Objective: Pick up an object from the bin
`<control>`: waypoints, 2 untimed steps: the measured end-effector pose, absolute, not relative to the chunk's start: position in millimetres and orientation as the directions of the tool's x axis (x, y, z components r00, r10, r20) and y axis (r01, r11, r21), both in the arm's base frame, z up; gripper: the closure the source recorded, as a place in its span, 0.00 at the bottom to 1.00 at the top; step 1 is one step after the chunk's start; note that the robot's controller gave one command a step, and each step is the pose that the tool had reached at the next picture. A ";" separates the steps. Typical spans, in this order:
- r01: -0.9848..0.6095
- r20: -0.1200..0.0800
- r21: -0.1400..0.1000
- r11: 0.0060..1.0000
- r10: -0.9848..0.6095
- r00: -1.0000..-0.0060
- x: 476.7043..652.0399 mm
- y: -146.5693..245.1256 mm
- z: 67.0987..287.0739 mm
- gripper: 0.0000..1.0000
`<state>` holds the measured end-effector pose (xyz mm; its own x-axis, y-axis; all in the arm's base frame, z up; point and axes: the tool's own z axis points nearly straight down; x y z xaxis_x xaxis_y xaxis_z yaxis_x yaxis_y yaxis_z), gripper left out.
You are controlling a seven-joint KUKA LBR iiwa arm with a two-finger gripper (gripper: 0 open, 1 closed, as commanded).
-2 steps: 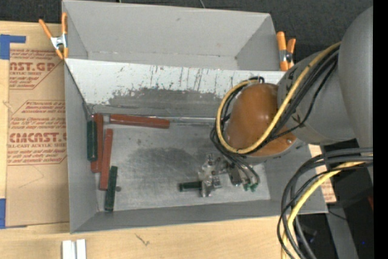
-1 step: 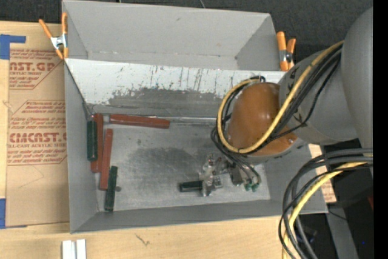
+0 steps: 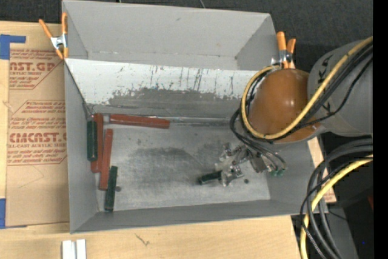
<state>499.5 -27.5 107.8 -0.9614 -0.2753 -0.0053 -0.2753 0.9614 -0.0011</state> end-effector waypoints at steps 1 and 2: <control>-0.284 0.000 -0.002 0.959 -0.284 -0.959 509.1 0.4 109.4 1.00; -0.307 -0.001 0.005 0.952 -0.307 -0.952 500.8 20.8 116.0 1.00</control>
Offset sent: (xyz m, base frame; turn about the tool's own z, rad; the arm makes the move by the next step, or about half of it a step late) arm -0.0169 -0.0221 0.0201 -0.0736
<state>500.8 20.8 116.0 -0.9516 -0.3075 -0.0013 -0.3075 0.9515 0.0050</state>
